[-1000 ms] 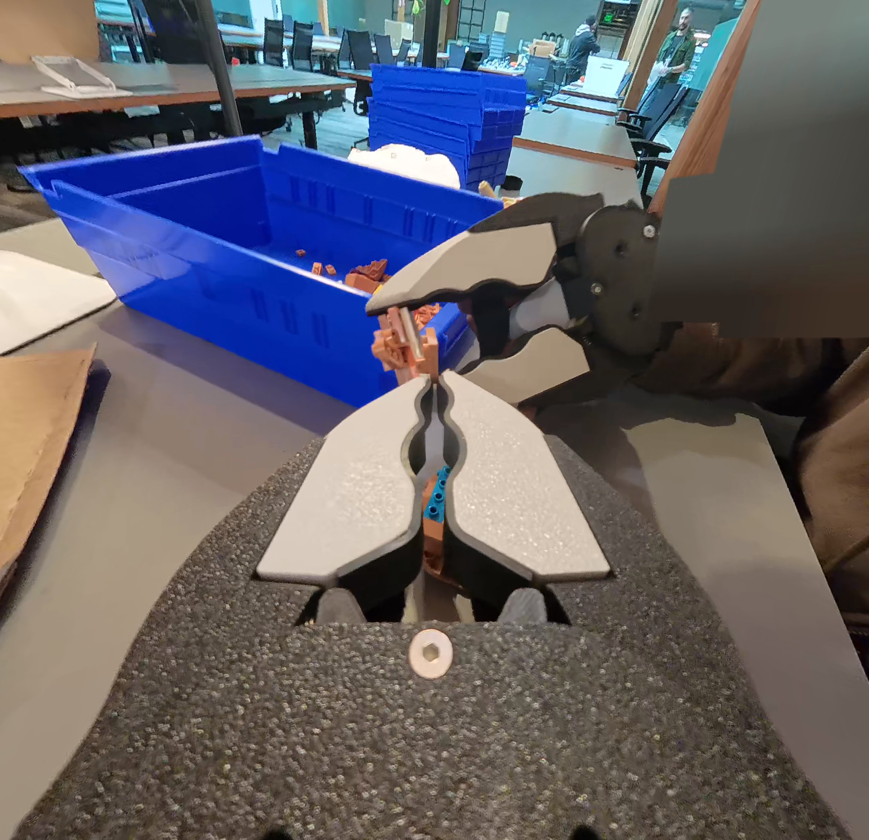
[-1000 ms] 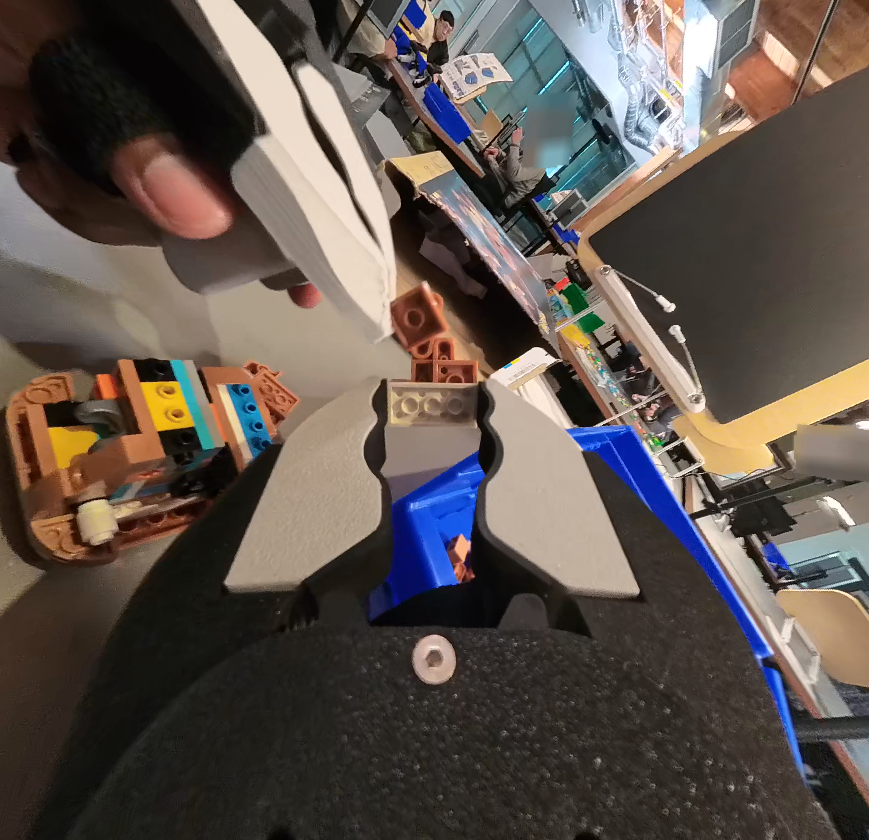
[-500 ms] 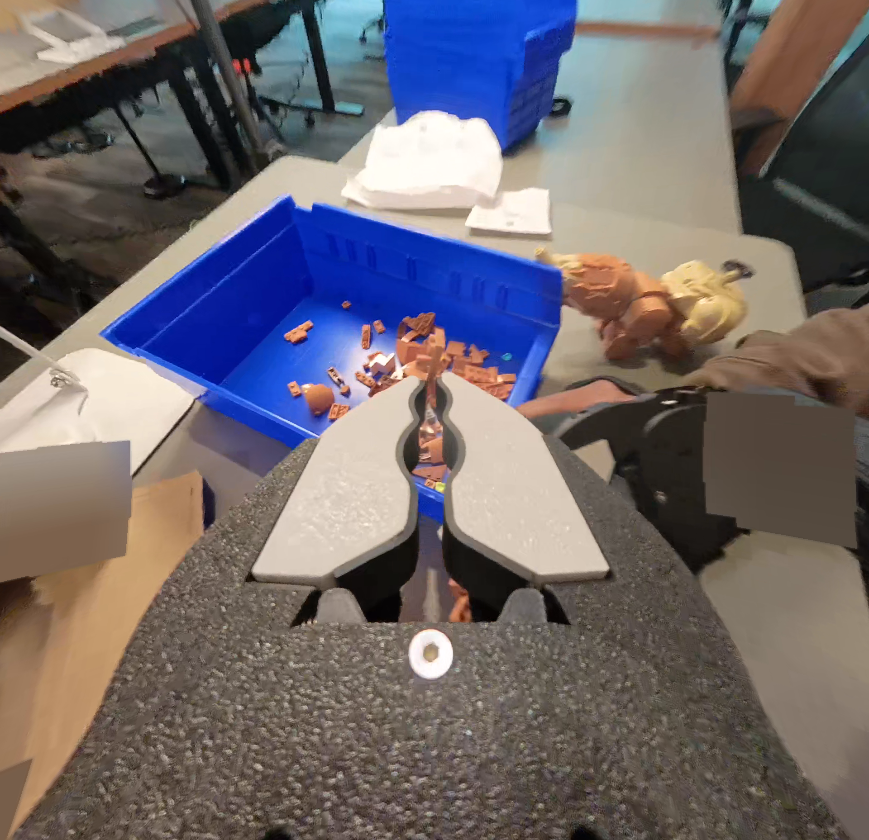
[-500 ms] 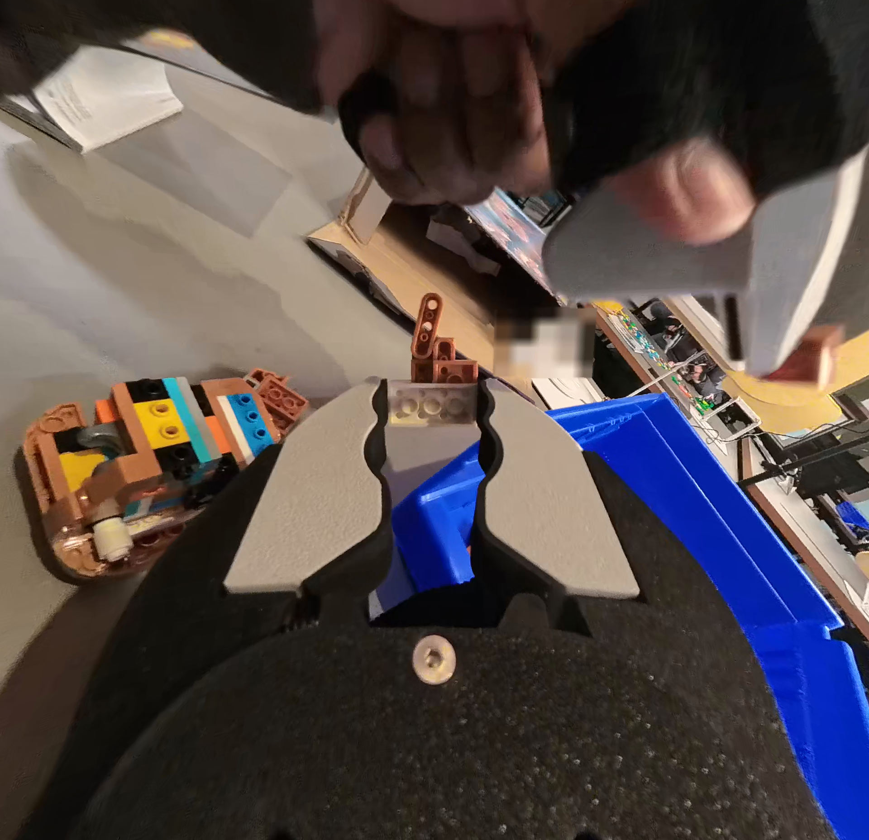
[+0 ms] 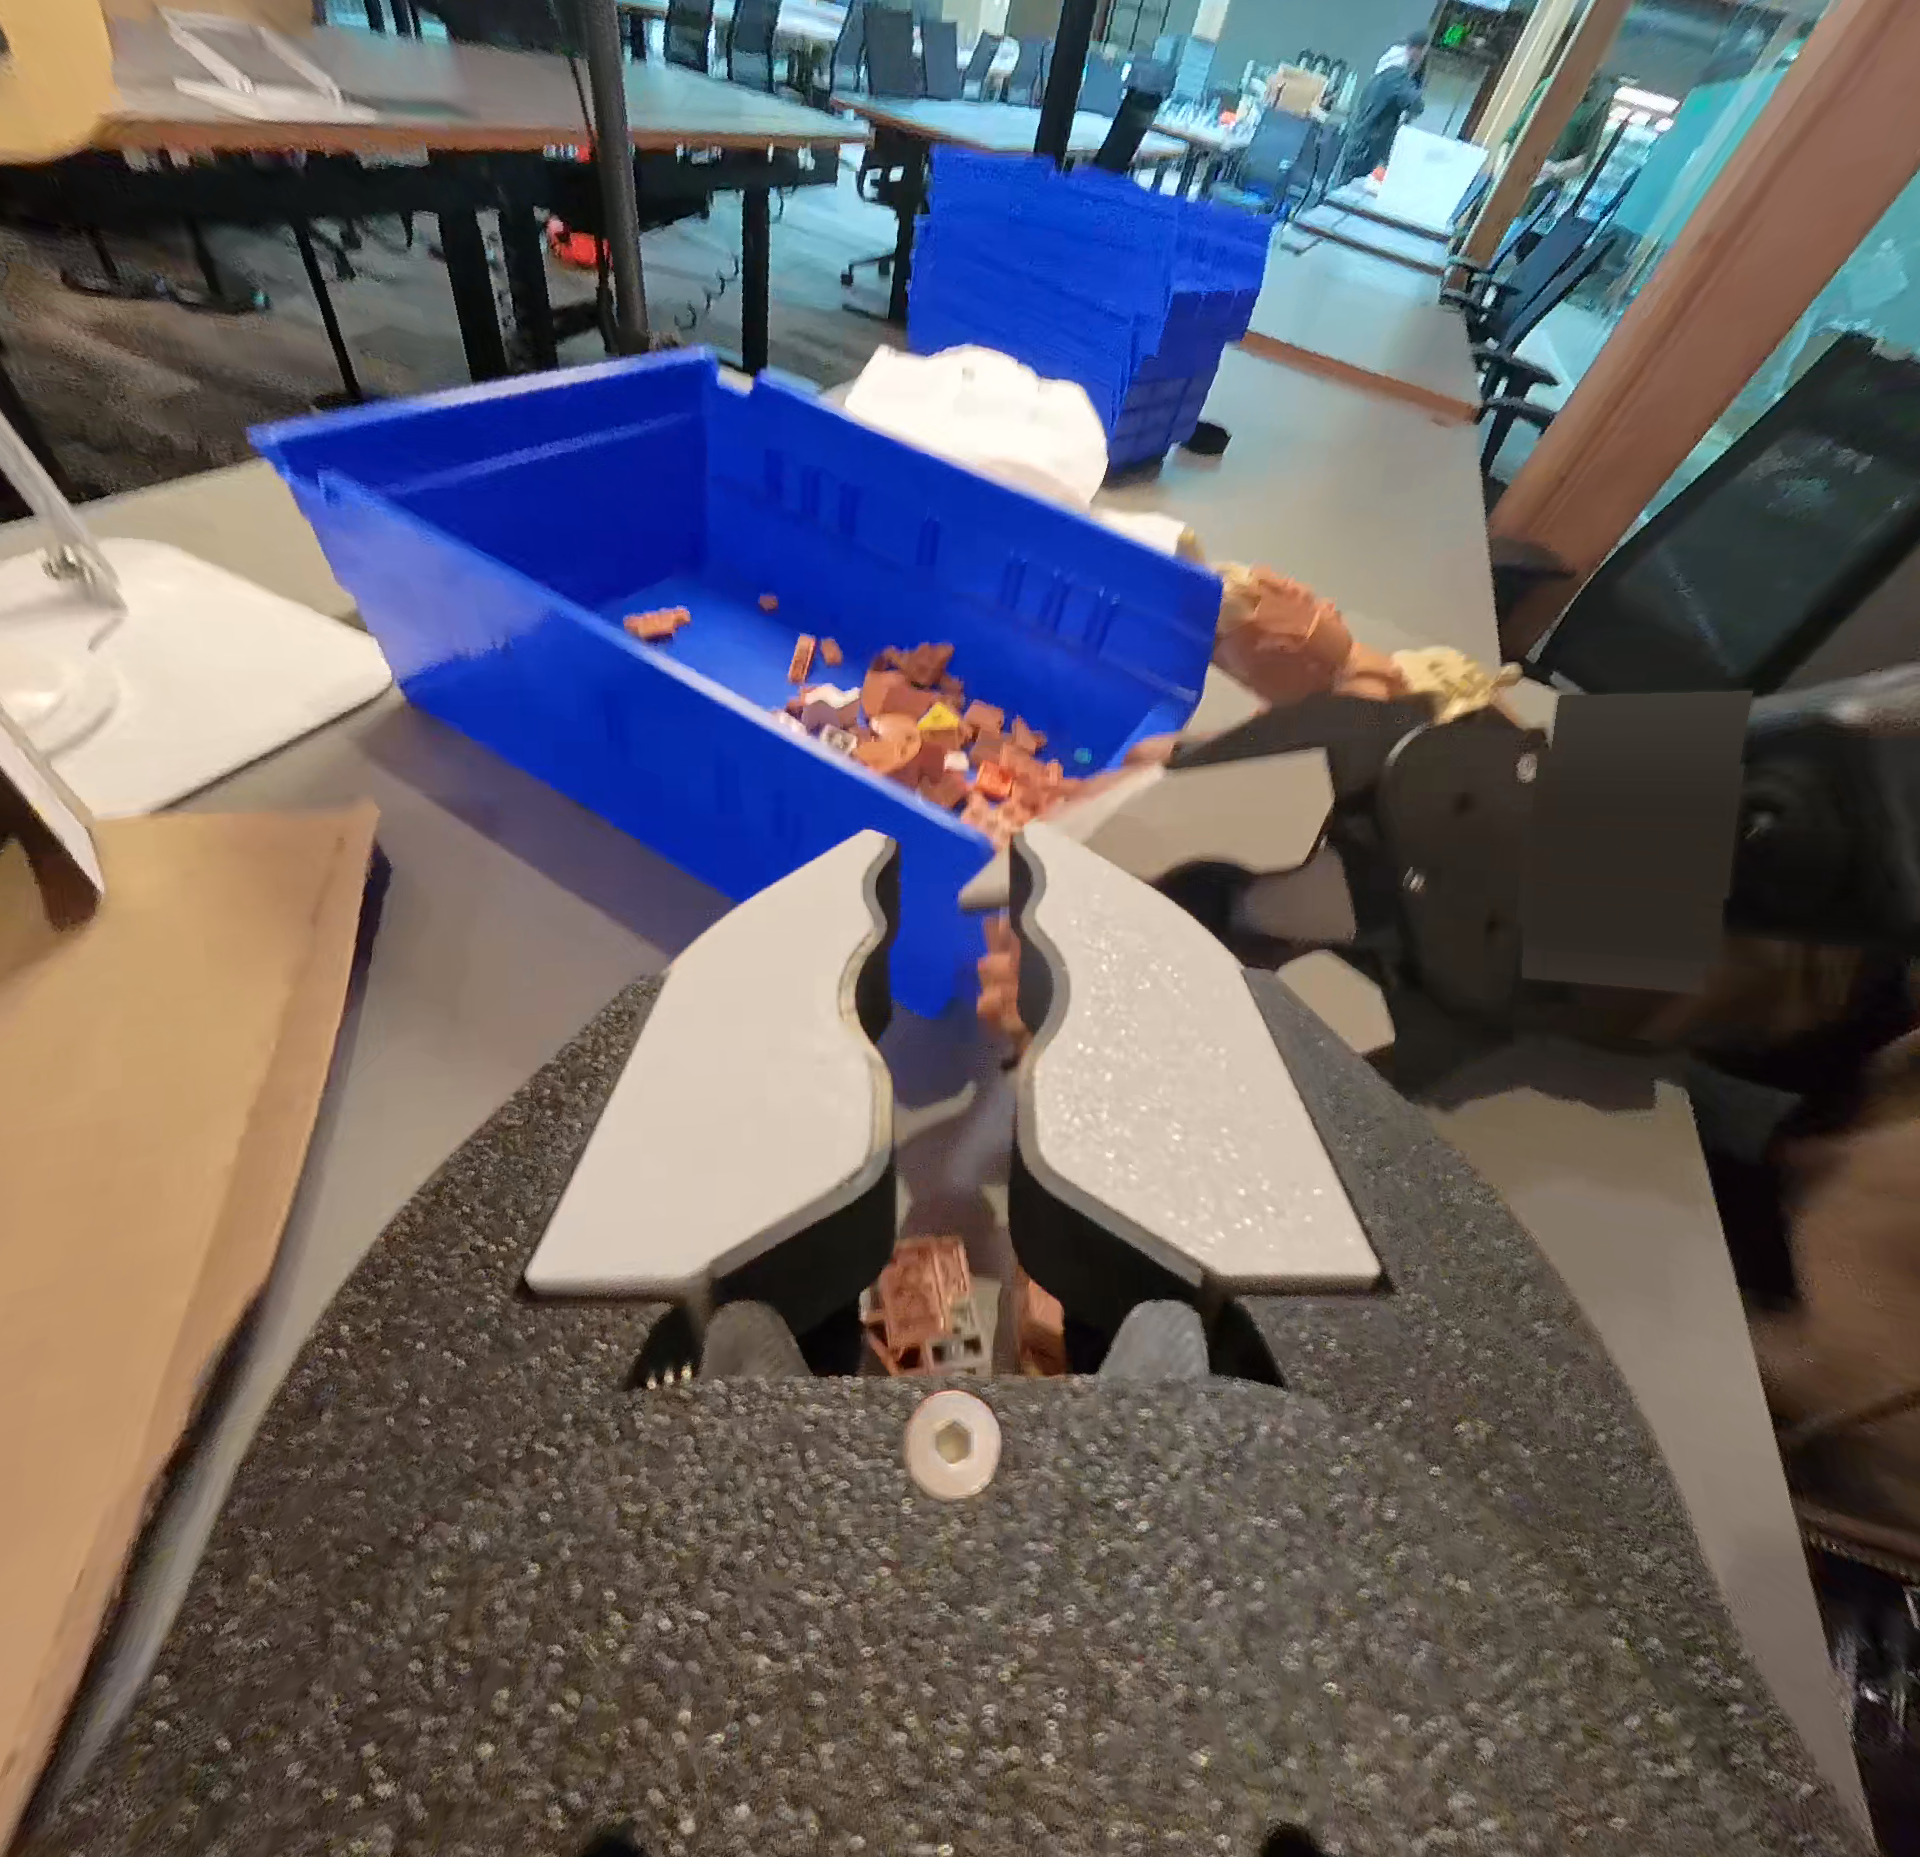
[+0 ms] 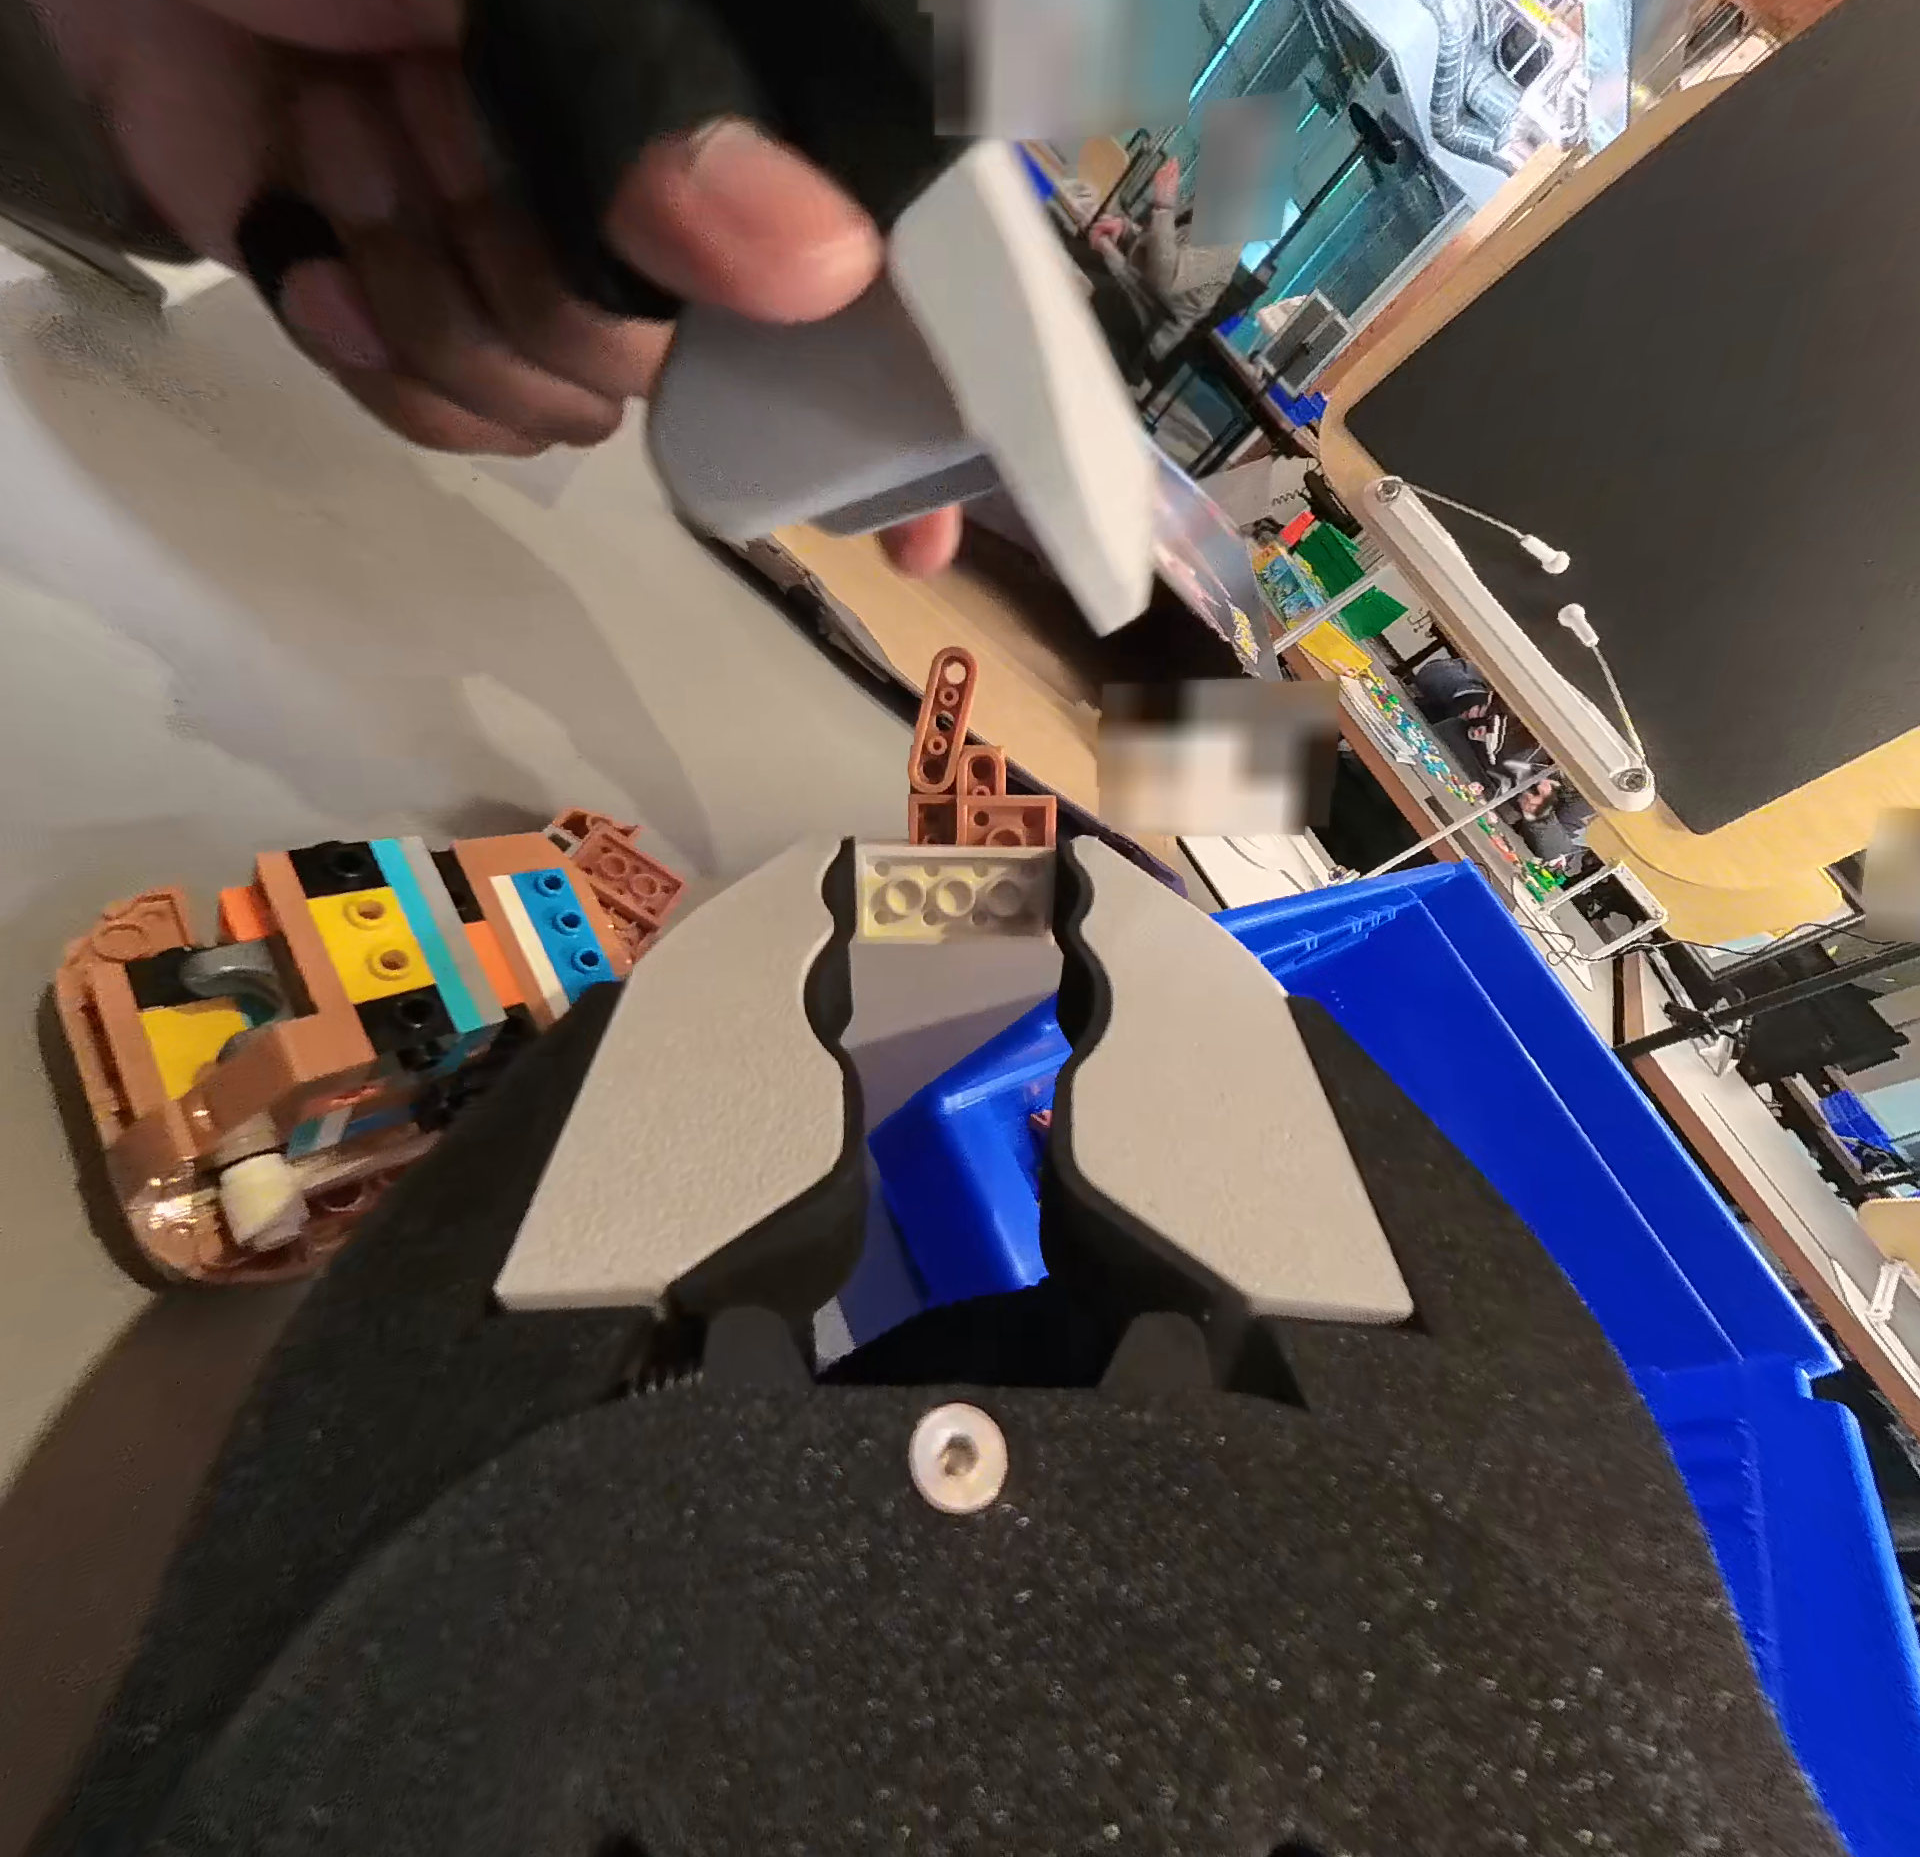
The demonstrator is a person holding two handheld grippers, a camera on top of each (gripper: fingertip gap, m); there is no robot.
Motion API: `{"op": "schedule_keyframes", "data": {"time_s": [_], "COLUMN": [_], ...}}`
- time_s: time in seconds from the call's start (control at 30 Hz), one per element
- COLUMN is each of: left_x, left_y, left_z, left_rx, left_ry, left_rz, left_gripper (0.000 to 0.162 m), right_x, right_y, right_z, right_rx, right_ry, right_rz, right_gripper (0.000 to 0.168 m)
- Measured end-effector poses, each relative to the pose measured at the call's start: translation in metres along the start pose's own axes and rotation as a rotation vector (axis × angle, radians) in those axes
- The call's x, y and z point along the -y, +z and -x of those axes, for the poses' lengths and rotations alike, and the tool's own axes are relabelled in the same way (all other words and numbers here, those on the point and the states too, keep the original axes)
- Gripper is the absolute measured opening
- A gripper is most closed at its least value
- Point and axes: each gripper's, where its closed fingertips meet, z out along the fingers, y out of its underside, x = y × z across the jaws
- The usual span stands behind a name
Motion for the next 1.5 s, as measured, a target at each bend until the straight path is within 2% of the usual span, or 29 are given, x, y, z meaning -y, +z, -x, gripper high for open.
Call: {"op": "schedule_keyframes", "data": {"time_s": [0.1, 0.33, 0.43, 0.53, 0.7, 0.83, 1.03, 1.23, 1.37, 1.5], "left_x": [-0.021, -0.036, -0.041, -0.031, -0.024, -0.018, 0.013, 0.059, 0.058, 0.044], "left_y": [-0.001, 0.003, 0.007, 0.008, 0.008, 0.006, 0.004, 0.05, 0.079, 0.07], "left_z": [0.004, 0.001, -0.001, -0.008, -0.021, -0.035, -0.022, -0.015, -0.003, 0.009], "left_rx": [0.003, 0.01, 0.011, 0.005, 0.057, 0.008, 0.018, 0.01, 0.054, 0.084], "left_ry": [-0.03, -0.011, 0.02, 0.1, 0.355, 0.432, 0.266, 0.217, 0.201, 0.133], "left_rz": [0.037, 0.103, 0.106, 0.034, 0.024, -0.015, -0.112, -0.019, 0.059, 0.038], "left_gripper": [0.021, 0.021, 0.009, 0.006, 0.005, 0.005, 0.005, 0.005, 0.024, 0.03], "right_x": [-0.002, -0.005, -0.007, -0.006, -0.005, -0.005, -0.004, 0.001, 0.0, 0.001], "right_y": [0.001, 0.003, 0.003, 0.002, 0.002, 0.002, 0.005, 0.006, 0.005, 0.005], "right_z": [-0.002, -0.003, -0.004, -0.008, -0.011, -0.012, -0.001, 0.005, 0.004, 0.002], "right_rx": [-0.008, -0.02, -0.027, -0.032, -0.029, -0.01, 0.029, 0.032, 0.029, 0.027], "right_ry": [-0.003, -0.021, -0.027, 0.009, 0.068, 0.129, 0.09, 0.053, 0.065, 0.078], "right_rz": [0.01, 0.026, 0.04, 0.036, 0.032, 0.018, 0.016, 0.008, 0.006, -0.001], "right_gripper": [0.035, 0.035, 0.035, 0.035, 0.035, 0.035, 0.035, 0.035, 0.035, 0.035]}}
